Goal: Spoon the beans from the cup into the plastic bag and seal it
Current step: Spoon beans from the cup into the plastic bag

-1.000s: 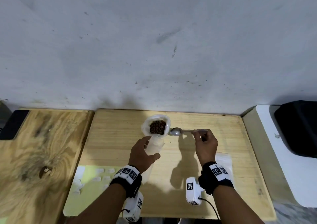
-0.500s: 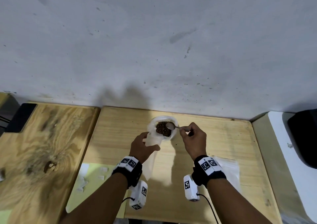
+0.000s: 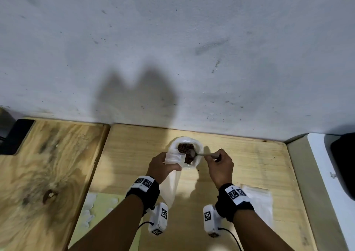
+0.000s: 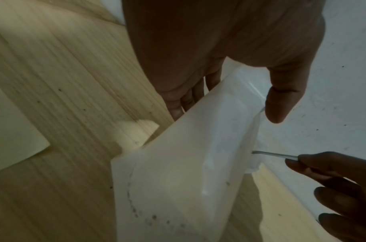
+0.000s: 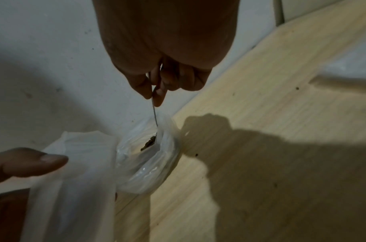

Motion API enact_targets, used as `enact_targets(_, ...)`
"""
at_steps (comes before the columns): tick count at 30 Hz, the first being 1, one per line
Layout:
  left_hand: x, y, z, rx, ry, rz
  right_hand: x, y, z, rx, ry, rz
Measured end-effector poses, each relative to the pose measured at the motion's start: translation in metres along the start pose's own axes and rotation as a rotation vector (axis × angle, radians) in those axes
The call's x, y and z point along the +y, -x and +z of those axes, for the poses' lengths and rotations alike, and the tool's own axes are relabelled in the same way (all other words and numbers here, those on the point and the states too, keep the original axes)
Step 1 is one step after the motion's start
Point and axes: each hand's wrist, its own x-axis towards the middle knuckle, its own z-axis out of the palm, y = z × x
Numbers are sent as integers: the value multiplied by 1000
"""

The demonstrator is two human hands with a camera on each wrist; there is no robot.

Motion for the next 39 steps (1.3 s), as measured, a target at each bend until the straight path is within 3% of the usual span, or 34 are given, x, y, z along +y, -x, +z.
enact_targets(10,-9,-5,-1,-29,-90,-12,13,7,28,2,-234,394)
enact_targets(15,-12,-6,-2,-45,-154,-3,14,2,22,19,-309,467)
enact_targets(27,-12,8,-6,-17,-177,49,-5,1,-23,17,-437,312)
enact_targets(34,-14,19,-4,14,-183,80,-19,11,-42,-101,-431,113)
enact_targets(39,-15,25,-1,10,-180,89,-29,24,-39,-228,-287,-91)
